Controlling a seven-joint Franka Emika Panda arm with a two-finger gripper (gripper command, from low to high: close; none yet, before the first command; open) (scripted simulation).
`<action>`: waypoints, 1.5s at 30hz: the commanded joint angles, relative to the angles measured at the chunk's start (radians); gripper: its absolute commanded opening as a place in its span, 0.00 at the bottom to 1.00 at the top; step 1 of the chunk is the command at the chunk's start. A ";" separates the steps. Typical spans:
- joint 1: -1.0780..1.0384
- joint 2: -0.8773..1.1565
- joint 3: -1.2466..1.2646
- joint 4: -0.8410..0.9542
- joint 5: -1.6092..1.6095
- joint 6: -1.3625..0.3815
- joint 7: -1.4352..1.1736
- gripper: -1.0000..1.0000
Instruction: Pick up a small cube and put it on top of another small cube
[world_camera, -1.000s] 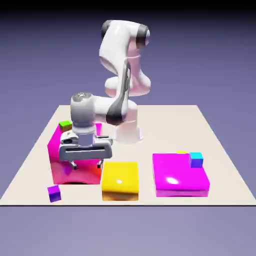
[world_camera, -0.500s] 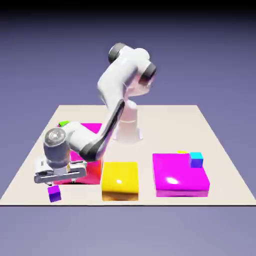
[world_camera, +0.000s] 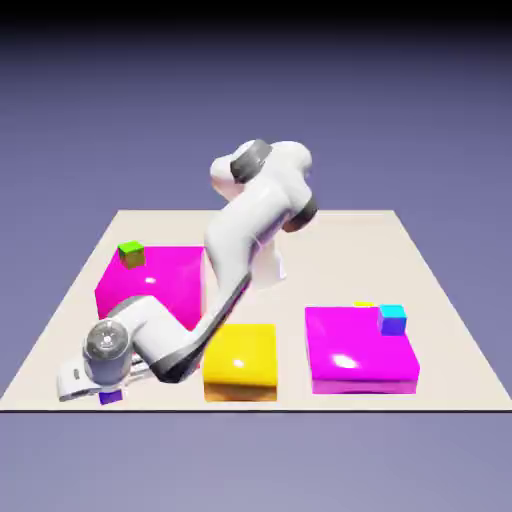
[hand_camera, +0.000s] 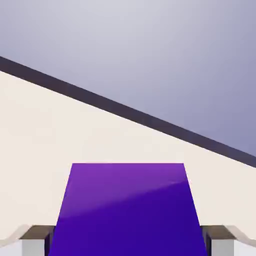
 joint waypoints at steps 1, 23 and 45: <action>0.014 -0.025 -0.011 0.018 -0.017 -0.040 0.006 0.00; 0.268 -0.702 0.760 -0.362 -0.641 0.046 0.082 0.00; 0.134 -1.122 1.342 -0.890 -1.405 0.479 0.064 0.00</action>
